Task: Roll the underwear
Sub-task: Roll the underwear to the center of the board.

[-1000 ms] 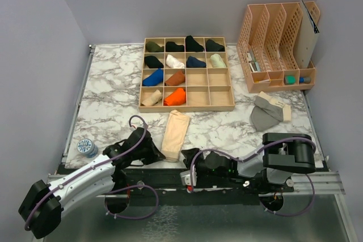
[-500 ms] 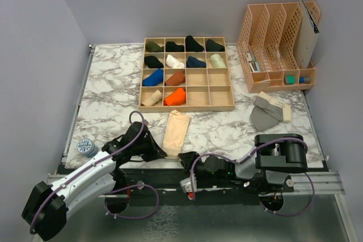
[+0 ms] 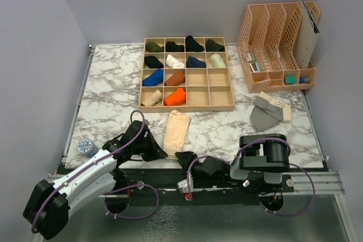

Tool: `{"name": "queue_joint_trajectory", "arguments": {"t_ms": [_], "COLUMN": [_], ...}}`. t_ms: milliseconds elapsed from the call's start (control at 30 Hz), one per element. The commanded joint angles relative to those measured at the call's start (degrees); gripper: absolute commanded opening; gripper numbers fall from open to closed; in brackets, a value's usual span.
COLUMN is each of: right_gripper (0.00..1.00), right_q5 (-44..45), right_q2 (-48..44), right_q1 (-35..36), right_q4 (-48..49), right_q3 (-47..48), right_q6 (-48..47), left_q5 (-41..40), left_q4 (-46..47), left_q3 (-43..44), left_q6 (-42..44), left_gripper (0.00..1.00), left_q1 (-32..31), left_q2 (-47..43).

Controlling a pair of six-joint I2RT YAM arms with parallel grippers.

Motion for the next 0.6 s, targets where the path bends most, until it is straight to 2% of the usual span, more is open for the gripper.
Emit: {"name": "queue_joint_trajectory", "arguments": {"t_ms": [0, 567], "right_gripper": [0.41, 0.39], "right_q5": [0.1, 1.1], "right_q2": [1.4, 4.1], "right_q1": [0.5, 0.5], "right_q4": [3.0, 5.7], "right_q3": [1.1, 1.3], "right_q6": [-1.7, -0.9], "left_q5": [2.3, 3.9], "left_q4": [1.8, -0.4], "left_q3": [-0.1, 0.5], "left_q6": [-0.4, 1.4], "left_gripper": [0.0, 0.0], "left_q1": [0.5, 3.9], "left_q2": [-0.7, -1.9]}}
